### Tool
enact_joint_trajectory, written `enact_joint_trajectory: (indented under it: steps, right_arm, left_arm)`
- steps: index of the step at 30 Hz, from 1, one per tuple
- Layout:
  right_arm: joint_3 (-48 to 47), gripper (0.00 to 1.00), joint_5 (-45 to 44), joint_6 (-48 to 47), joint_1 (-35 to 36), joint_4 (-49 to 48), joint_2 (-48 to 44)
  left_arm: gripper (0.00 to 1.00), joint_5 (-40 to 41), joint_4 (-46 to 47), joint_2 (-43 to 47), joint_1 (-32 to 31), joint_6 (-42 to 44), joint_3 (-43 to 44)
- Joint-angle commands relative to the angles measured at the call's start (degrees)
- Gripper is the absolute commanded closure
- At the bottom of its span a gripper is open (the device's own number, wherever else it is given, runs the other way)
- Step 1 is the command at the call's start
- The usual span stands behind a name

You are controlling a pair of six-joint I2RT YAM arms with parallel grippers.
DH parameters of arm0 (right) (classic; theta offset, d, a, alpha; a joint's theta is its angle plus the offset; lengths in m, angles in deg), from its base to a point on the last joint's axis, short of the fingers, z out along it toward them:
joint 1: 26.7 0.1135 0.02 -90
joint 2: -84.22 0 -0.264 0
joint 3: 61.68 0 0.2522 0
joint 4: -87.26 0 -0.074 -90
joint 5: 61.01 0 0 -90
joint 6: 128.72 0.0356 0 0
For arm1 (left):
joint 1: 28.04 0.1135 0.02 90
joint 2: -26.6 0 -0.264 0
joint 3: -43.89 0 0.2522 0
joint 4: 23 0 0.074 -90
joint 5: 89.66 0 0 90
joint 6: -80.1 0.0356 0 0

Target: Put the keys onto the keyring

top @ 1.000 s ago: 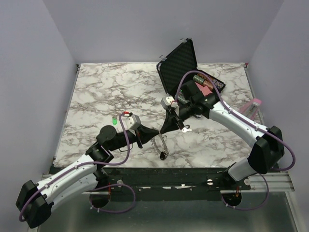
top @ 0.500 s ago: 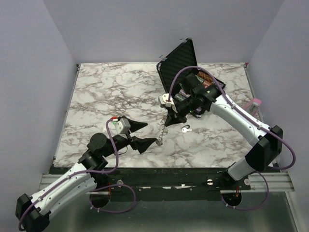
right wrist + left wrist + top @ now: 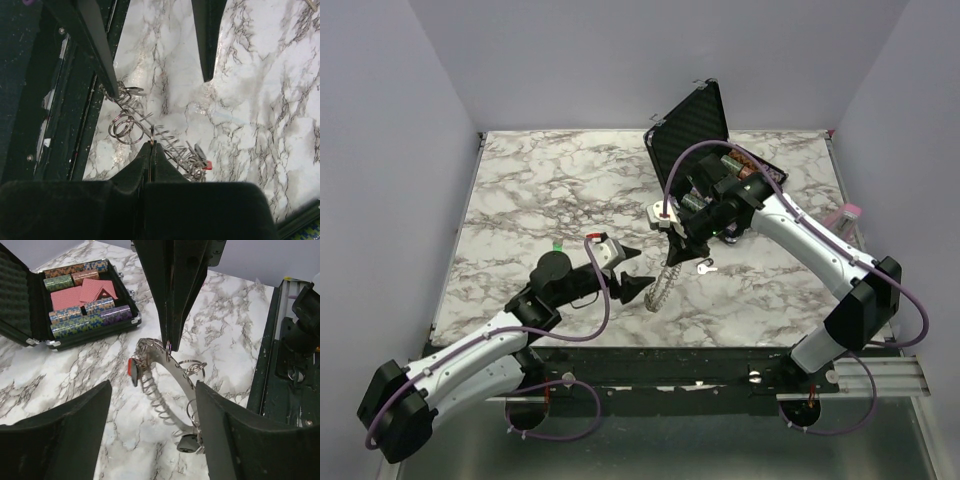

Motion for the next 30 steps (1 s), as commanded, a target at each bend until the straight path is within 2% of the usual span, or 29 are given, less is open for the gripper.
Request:
enact_joint_trajectory:
  steps: [1,9,14,16,21,25,28,30]
  right_arm:
    - [-1.6,0.99,1.3,-0.6,0.5,1.5,0.8]
    - [-1.4,0.99,3.4,-0.9,0.6,1.7,1.0]
    - [-1.8,0.99,3.6,-0.6,0.6,1.8,1.3]
    - [-1.8,0.99,4.1,-0.6,0.6,1.9,1.2]
    - [-1.7,0.99,5.3,-0.9,0.6,2.0,1.2]
    - [-1.5,0.99,6.1,-0.8,0.5,2.1,1.2]
    - [-1.5,0.99,6.6,-0.8,0.6,2.1,1.4]
    - [-1.7,0.99,6.8,-0.8,0.5,2.1,1.5]
  left_arm:
    - [0.32,-3.6,8.9,-3.3,0.2,2.1,1.5]
    - [0.52,-7.4,12.8,-7.6,0.2,1.3,2.2]
    - [0.55,-9.9,14.9,-10.0,0.2,-0.7,2.3]
    - [0.61,-9.9,15.5,-10.7,0.2,-1.1,2.2]
    - [0.62,-9.0,16.5,-11.8,0.2,-1.3,2.2]
    - [0.73,-9.2,16.7,-12.1,0.2,-1.5,2.5]
    - [0.76,-9.8,16.8,-12.2,0.2,-1.6,2.4]
    - [0.83,-10.4,16.8,-12.3,0.2,-1.8,2.4]
